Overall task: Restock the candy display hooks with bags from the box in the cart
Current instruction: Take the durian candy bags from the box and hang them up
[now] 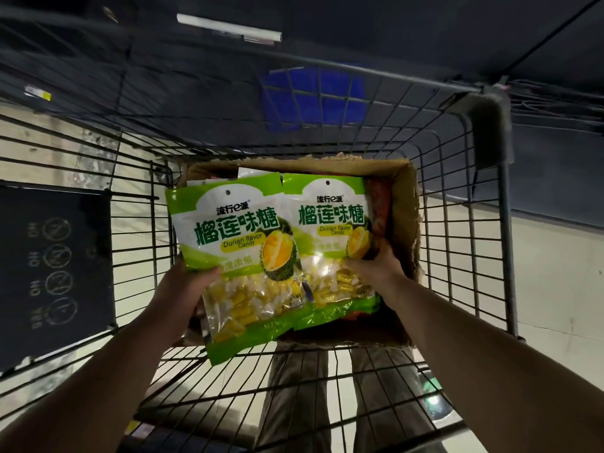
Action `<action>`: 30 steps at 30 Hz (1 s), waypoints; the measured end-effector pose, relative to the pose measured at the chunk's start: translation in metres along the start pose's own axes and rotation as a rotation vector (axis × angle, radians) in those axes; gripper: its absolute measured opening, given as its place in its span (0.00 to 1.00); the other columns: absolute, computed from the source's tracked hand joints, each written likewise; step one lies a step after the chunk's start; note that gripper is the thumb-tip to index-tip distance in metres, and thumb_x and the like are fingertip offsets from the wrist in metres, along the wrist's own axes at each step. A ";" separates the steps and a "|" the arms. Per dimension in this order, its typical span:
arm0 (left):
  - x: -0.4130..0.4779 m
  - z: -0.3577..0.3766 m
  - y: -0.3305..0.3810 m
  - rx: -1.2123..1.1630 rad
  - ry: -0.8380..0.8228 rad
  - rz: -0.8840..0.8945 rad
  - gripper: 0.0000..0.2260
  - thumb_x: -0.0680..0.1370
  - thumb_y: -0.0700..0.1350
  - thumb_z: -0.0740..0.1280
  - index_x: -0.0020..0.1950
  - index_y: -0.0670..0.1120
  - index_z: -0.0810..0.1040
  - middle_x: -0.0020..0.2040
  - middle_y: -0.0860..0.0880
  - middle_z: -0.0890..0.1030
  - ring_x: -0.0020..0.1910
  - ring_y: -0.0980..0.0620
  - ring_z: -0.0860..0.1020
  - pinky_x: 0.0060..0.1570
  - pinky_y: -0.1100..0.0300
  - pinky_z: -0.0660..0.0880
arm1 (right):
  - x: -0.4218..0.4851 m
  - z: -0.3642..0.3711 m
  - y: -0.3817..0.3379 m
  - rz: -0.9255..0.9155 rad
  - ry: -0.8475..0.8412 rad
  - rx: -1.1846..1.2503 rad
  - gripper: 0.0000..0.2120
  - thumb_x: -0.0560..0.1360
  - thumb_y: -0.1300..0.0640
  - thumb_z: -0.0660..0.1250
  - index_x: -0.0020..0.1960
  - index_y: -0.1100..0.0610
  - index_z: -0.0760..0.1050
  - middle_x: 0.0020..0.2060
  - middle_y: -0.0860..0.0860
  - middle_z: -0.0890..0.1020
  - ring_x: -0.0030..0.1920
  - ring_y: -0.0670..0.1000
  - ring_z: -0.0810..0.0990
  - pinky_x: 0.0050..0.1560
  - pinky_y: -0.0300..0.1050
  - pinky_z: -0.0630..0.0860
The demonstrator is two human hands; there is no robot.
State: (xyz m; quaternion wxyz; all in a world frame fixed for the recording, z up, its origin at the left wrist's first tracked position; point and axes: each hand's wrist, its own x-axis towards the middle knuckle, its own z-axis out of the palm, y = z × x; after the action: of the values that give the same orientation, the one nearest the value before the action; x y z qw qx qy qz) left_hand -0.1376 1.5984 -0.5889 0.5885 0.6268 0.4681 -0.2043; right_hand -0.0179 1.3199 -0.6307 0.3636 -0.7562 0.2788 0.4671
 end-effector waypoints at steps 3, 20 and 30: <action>0.003 0.000 -0.004 -0.033 -0.011 0.016 0.26 0.62 0.56 0.73 0.60 0.54 0.79 0.52 0.48 0.85 0.52 0.40 0.82 0.56 0.35 0.75 | 0.006 0.002 0.001 0.027 0.012 -0.075 0.38 0.67 0.48 0.76 0.72 0.55 0.65 0.64 0.55 0.76 0.62 0.58 0.76 0.64 0.53 0.74; 0.000 -0.001 -0.015 -0.219 -0.115 -0.086 0.27 0.68 0.57 0.72 0.66 0.53 0.76 0.60 0.42 0.82 0.57 0.36 0.80 0.59 0.31 0.71 | 0.012 0.005 0.005 -0.014 -0.090 0.166 0.36 0.67 0.55 0.77 0.70 0.58 0.66 0.61 0.52 0.78 0.56 0.54 0.79 0.50 0.44 0.74; -0.009 0.009 -0.015 -0.255 -0.103 -0.010 0.27 0.66 0.45 0.74 0.65 0.47 0.76 0.59 0.40 0.81 0.58 0.36 0.80 0.58 0.34 0.74 | 0.017 0.015 -0.004 0.028 -0.162 0.204 0.38 0.65 0.55 0.79 0.69 0.60 0.65 0.61 0.54 0.76 0.54 0.53 0.77 0.45 0.43 0.70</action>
State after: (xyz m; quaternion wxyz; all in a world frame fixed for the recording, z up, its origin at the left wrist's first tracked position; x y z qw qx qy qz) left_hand -0.1514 1.5846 -0.5922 0.6857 0.5332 0.4625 -0.1780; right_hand -0.0159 1.3335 -0.6492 0.4535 -0.6711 0.3050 0.5010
